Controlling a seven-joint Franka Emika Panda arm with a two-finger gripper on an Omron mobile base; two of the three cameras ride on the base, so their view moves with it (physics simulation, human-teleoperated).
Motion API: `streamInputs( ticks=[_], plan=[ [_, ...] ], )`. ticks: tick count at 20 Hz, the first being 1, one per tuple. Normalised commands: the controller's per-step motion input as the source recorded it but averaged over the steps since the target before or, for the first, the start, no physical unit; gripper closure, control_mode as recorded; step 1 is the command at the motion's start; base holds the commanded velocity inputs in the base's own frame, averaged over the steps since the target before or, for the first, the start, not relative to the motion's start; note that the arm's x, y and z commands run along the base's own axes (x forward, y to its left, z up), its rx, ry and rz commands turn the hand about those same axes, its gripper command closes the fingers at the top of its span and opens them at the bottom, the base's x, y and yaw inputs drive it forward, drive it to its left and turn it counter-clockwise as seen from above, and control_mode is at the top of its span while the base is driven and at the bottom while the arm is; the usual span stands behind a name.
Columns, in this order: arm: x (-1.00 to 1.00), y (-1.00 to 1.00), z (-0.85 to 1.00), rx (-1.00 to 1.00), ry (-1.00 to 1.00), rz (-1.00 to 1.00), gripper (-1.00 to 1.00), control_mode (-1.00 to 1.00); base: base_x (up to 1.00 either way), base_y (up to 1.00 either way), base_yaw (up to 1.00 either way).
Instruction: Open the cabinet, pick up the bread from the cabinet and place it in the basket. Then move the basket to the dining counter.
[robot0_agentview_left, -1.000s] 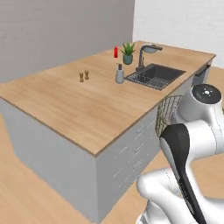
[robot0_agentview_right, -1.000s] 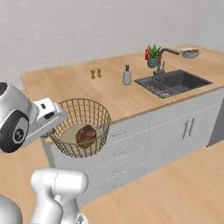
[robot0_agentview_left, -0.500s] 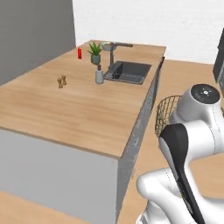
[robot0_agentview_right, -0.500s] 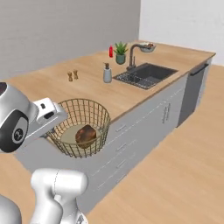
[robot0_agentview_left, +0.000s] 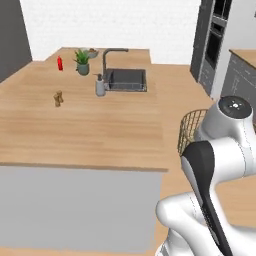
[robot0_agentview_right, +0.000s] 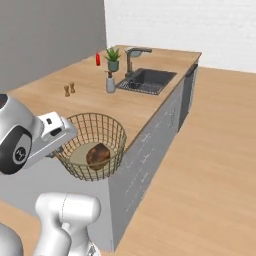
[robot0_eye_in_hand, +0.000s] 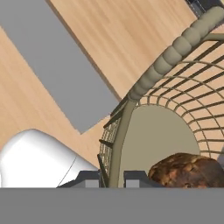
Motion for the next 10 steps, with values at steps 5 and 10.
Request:
streamInputs(
  ticks=[5,10],
  plan=[
    [0.00,0.00,0.00,0.00,0.00,0.00,1.00,1.00,0.00,1.00,-0.33],
    [0.00,0.00,0.00,0.00,0.00,0.00,1.00,1.00,-0.01,1.00,-0.28]
  ],
)
